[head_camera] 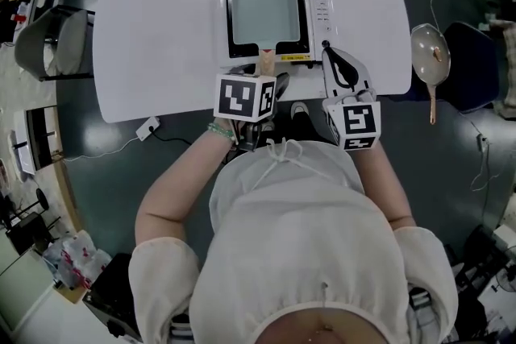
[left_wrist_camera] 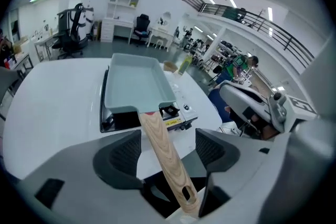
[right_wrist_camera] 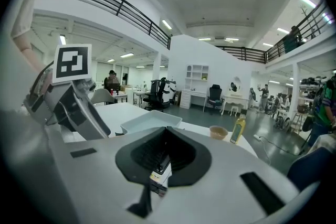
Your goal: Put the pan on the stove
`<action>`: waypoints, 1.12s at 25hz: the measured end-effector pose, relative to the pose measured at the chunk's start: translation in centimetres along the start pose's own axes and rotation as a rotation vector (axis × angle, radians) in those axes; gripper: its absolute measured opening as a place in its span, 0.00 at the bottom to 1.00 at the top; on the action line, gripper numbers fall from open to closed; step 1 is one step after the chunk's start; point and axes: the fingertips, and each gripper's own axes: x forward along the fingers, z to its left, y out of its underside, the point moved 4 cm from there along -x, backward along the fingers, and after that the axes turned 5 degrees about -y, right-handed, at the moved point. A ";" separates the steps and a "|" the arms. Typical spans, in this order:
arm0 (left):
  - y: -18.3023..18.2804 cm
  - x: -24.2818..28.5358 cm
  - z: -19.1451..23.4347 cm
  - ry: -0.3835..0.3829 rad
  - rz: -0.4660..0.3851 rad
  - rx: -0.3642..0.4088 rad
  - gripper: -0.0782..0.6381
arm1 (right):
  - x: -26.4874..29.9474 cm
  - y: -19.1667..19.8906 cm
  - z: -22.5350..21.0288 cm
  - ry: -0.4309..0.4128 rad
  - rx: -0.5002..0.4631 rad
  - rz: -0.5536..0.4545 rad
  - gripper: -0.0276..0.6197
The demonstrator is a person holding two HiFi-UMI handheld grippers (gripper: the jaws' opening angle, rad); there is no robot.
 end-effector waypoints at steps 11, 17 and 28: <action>-0.9 -7.1 2.8 -0.024 -0.281 0.061 0.14 | -3.2 -2.6 4.7 0.070 -0.051 -0.067 0.05; -0.6 -10.8 3.4 -0.041 -0.491 0.204 0.14 | -4.3 -3.7 6.5 0.068 -0.070 -0.131 0.05; 0.5 -18.9 3.5 -0.009 -0.886 0.465 0.14 | -5.8 -6.9 8.9 0.047 -0.133 -0.265 0.05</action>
